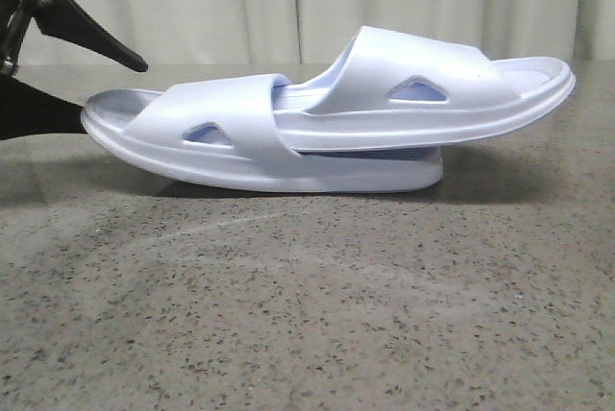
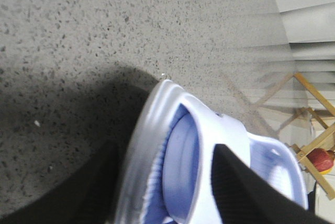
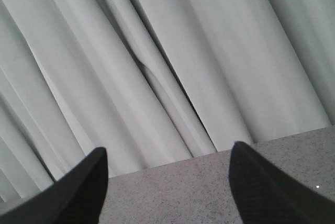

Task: Insert blue slippers together front up
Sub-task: 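Open both grippers and withdraw them from the slippers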

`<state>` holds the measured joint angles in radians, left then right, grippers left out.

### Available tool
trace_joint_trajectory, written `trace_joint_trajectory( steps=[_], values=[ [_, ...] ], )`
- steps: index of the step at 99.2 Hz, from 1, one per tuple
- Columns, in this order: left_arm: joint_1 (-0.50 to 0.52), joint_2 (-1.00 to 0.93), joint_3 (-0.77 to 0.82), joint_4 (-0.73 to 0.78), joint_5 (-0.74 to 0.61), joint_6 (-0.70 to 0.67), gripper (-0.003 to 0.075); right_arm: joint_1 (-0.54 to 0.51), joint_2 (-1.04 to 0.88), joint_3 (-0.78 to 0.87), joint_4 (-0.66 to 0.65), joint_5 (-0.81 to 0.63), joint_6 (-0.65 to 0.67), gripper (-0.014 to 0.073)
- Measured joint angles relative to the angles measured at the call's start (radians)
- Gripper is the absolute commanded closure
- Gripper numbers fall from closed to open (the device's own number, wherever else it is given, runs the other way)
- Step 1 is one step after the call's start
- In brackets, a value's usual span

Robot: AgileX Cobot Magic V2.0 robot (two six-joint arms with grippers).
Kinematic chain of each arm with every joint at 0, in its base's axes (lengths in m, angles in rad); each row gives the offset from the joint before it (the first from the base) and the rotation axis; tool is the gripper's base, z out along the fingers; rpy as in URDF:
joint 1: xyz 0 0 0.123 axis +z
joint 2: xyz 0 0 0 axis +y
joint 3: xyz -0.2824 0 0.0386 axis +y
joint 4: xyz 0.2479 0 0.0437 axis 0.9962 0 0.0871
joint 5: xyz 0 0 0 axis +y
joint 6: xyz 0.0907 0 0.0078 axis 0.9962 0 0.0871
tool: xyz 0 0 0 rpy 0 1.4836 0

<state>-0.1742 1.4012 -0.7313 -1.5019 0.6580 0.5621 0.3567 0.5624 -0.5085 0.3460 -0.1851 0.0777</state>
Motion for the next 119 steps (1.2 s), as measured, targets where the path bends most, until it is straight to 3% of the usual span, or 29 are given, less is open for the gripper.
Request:
trace_joint_trajectory(
  steps=[40, 72, 94, 119],
  values=[
    [0.000, 0.000, 0.000, 0.059, -0.141, 0.104, 0.0248, 0.000, 0.000, 0.000, 0.000, 0.000, 0.000, 0.0168],
    [0.002, -0.027, 0.000, 0.065, -0.317, 0.315, 0.0248, 0.000, 0.000, 0.000, -0.001, 0.002, -0.009, 0.0168],
    [0.002, -0.201, 0.000, 0.061, -0.469, 0.510, 0.0248, 0.000, 0.000, 0.000, -0.001, 0.002, -0.152, 0.0168],
    [0.002, -0.446, 0.012, 0.055, -0.518, 0.664, 0.0248, -0.014, 0.035, 0.000, -0.001, 0.003, -0.389, 0.0168]
  ],
)
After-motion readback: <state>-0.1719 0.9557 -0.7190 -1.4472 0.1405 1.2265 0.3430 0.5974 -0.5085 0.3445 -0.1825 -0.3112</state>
